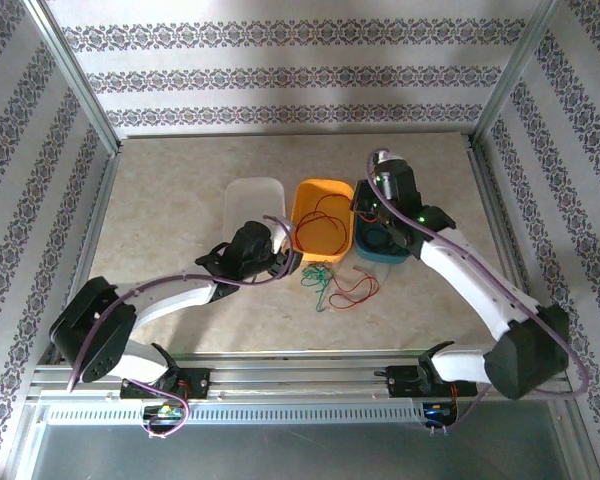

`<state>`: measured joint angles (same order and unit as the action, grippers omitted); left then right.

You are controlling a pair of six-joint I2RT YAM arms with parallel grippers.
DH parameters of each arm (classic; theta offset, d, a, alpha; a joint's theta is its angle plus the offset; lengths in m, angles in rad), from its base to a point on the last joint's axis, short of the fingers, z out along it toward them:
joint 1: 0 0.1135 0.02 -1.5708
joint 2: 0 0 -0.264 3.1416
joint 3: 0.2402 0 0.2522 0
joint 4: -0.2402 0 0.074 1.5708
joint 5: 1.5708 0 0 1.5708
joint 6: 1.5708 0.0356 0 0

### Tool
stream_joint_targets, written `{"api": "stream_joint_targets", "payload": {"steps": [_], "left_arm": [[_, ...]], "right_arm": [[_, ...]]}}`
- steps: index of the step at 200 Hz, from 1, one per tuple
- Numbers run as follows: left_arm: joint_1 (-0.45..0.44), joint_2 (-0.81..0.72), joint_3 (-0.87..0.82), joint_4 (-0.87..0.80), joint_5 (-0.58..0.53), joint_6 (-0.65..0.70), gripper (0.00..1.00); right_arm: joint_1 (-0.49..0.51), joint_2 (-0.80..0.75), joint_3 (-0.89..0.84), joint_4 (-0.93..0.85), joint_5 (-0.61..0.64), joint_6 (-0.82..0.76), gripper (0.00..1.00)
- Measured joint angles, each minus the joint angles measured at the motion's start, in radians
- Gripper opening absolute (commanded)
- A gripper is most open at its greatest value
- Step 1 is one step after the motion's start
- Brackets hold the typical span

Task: Untangle the cables

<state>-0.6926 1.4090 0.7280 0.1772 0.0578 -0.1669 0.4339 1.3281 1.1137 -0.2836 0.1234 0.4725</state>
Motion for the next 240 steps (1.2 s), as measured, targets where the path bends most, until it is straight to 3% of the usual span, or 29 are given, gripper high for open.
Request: {"api": "stream_joint_targets", "payload": {"steps": [46,186,199,211,217,240], "left_arm": [[0.016,-0.063,-0.04,0.003,-0.034,-0.029,0.6],[0.02,-0.064,-0.051,0.003,-0.032,-0.051,0.6],[0.02,-0.064,-0.051,0.003,-0.031,-0.051,0.6],[0.02,-0.063,-0.051,0.003,-0.024,-0.05,0.6],[0.02,-0.063,-0.051,0.003,-0.019,-0.048,0.6],[0.02,-0.058,-0.048,-0.001,-0.002,-0.044,0.6]], "right_arm": [[0.0,0.156,0.063,0.007,-0.058,-0.002,0.0],[0.035,0.524,0.254,-0.02,-0.272,0.014,0.03],[0.027,0.56,0.277,-0.03,-0.282,0.018,0.11],[0.019,0.586,0.299,-0.04,-0.291,0.027,0.35],[0.014,0.593,0.307,-0.043,-0.293,0.029,0.42],[0.006,0.592,0.319,-0.05,-0.282,0.024,0.53]]}}
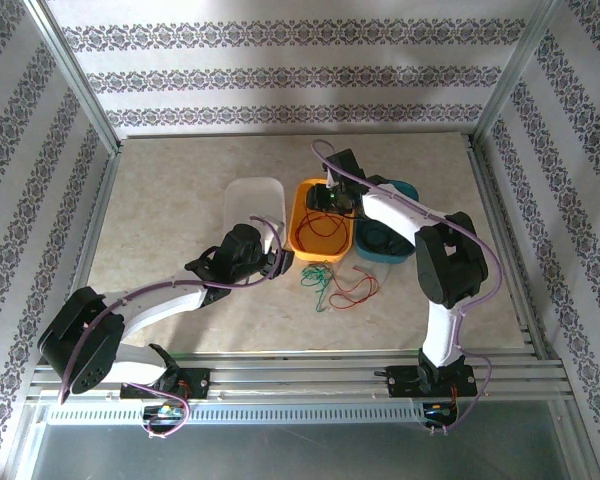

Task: Untangle the cables

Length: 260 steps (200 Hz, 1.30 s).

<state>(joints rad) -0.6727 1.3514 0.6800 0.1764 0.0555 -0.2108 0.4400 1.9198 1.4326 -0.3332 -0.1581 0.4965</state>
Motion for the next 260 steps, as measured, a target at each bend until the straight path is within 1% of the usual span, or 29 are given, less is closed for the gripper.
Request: {"api": "stream_joint_targets", "payload": {"steps": [23,49,72,95,118,135,152,180,222,260], "left_arm": [[0.0,0.013,0.007,-0.004,0.017,0.003,0.6],[0.0,0.039,0.02,-0.004,0.047,0.017,0.59],[0.0,0.072,0.038,-0.004,0.094,0.028,0.59],[-0.006,0.111,0.06,-0.008,0.136,0.043,0.59],[-0.02,0.147,0.084,-0.012,0.173,0.058,0.59],[-0.034,0.17,0.1,-0.015,0.19,0.074,0.59],[-0.048,0.196,0.118,-0.024,0.2,0.086,0.59],[-0.066,0.225,0.141,-0.042,0.198,0.106,0.58],[-0.074,0.227,0.144,-0.042,0.195,0.11,0.58],[-0.075,0.227,0.143,-0.043,0.179,0.11,0.58]], "right_arm": [[-0.001,-0.043,-0.014,-0.007,0.045,0.005,0.57],[0.003,-0.191,-0.109,-0.016,0.113,0.007,0.58],[0.006,-0.368,-0.235,-0.023,0.159,0.021,0.58],[0.01,-0.526,-0.386,-0.045,0.176,0.041,0.57],[0.014,-0.643,-0.533,-0.099,0.176,0.069,0.57],[0.016,-0.695,-0.618,-0.142,0.169,0.088,0.55],[0.021,-0.715,-0.677,-0.17,0.165,0.103,0.54],[0.036,-0.706,-0.736,-0.185,0.156,0.116,0.54],[0.049,-0.636,-0.742,-0.182,0.175,0.126,0.55],[0.062,-0.538,-0.728,-0.171,0.203,0.126,0.54]]}}
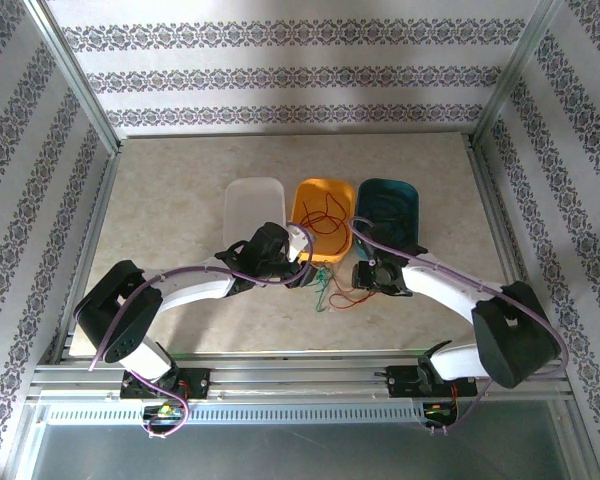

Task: Untangle the cables

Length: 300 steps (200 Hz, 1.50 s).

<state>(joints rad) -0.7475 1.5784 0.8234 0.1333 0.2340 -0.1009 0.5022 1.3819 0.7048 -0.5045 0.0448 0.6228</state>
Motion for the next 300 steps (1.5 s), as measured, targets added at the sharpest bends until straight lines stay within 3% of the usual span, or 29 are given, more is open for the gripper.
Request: {"api": "stream_joint_targets", "payload": {"steps": [63,91,114,144,234,267,300], "left_arm": [[-0.005,-0.001,0.0,0.0,-0.007,0.0,0.58],[-0.005,-0.001,0.0,0.0,-0.007,0.0,0.58],[-0.005,-0.001,0.0,0.0,-0.01,0.0,0.58],[-0.006,-0.001,0.0,0.0,-0.01,0.0,0.58],[-0.006,-0.001,0.0,0.001,-0.011,0.0,0.59],[-0.006,-0.001,0.0,0.001,-0.031,0.0,0.59],[-0.006,-0.002,-0.001,0.001,-0.058,0.0,0.59]], "right_arm": [[0.05,0.093,0.049,0.01,0.046,0.0,0.49],[0.059,0.117,0.056,0.011,0.064,0.002,0.18],[0.066,0.117,0.056,0.005,0.094,0.005,0.07],[0.077,0.066,0.051,-0.014,0.146,0.023,0.06],[0.175,-0.359,0.039,-0.032,0.235,0.004,0.06],[0.175,-0.375,0.185,-0.017,0.269,-0.047,0.06],[0.134,-0.281,0.333,0.039,0.246,-0.097,0.06]]}}
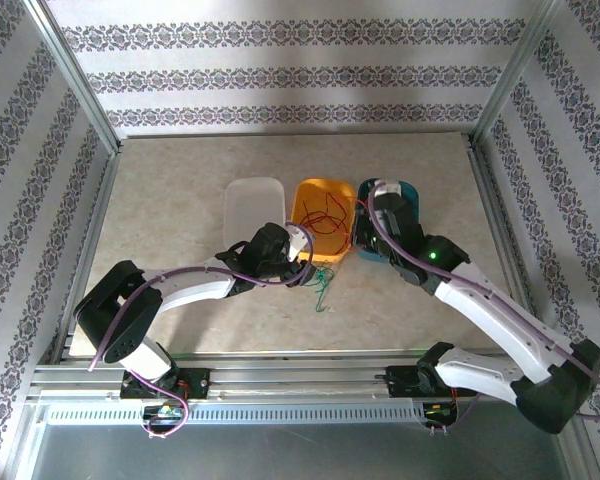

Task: Untangle the cables

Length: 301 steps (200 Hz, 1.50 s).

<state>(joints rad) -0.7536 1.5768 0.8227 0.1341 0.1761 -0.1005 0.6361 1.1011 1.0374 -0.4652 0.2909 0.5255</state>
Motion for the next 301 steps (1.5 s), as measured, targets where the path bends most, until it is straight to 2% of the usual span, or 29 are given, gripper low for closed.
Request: {"api": "stream_joint_targets", "payload": {"steps": [66,97,130,138,143,147,153,160,185,217,247,274,301], "left_arm": [[0.001,-0.085,-0.063,0.002,-0.094,-0.012,0.59],[0.003,-0.125,-0.092,0.002,-0.125,-0.026,0.59],[0.003,-0.134,-0.093,0.001,-0.137,-0.036,0.6],[0.003,-0.136,-0.093,0.001,-0.136,-0.036,0.6],[0.003,-0.138,-0.093,0.001,-0.136,-0.037,0.6],[0.003,-0.139,-0.093,0.001,-0.136,-0.037,0.6],[0.003,-0.142,-0.094,0.001,-0.136,-0.038,0.6],[0.003,-0.146,-0.094,0.001,-0.136,-0.038,0.6],[0.003,-0.155,-0.094,0.001,-0.137,-0.037,0.6],[0.003,-0.159,-0.095,0.0,-0.144,-0.037,0.6],[0.019,-0.161,-0.095,0.002,-0.154,-0.057,0.61],[0.108,-0.227,-0.139,0.028,-0.171,-0.14,0.61],[0.174,-0.284,-0.15,0.032,-0.276,-0.212,0.61]], "right_arm": [[-0.182,0.364,0.093,0.148,-0.241,0.002,0.05],[-0.209,0.518,0.16,0.163,-0.322,0.0,0.06],[-0.208,0.626,0.229,0.153,-0.337,-0.001,0.08],[-0.208,0.642,0.241,0.148,-0.333,-0.002,0.13],[-0.208,0.65,0.246,0.144,-0.329,0.003,0.21],[-0.208,0.655,0.251,0.139,-0.325,0.0,0.31],[-0.208,0.661,0.257,0.132,-0.318,-0.002,0.4],[-0.208,0.667,0.262,0.125,-0.308,-0.002,0.44],[-0.197,0.662,0.266,0.106,-0.246,-0.006,0.49],[-0.186,0.585,0.227,0.102,-0.179,-0.006,0.49],[-0.173,0.453,0.151,0.104,-0.177,-0.014,0.5],[-0.145,0.379,0.085,0.098,-0.23,-0.032,0.5],[-0.114,0.406,0.08,0.08,-0.278,-0.035,0.49]]}}
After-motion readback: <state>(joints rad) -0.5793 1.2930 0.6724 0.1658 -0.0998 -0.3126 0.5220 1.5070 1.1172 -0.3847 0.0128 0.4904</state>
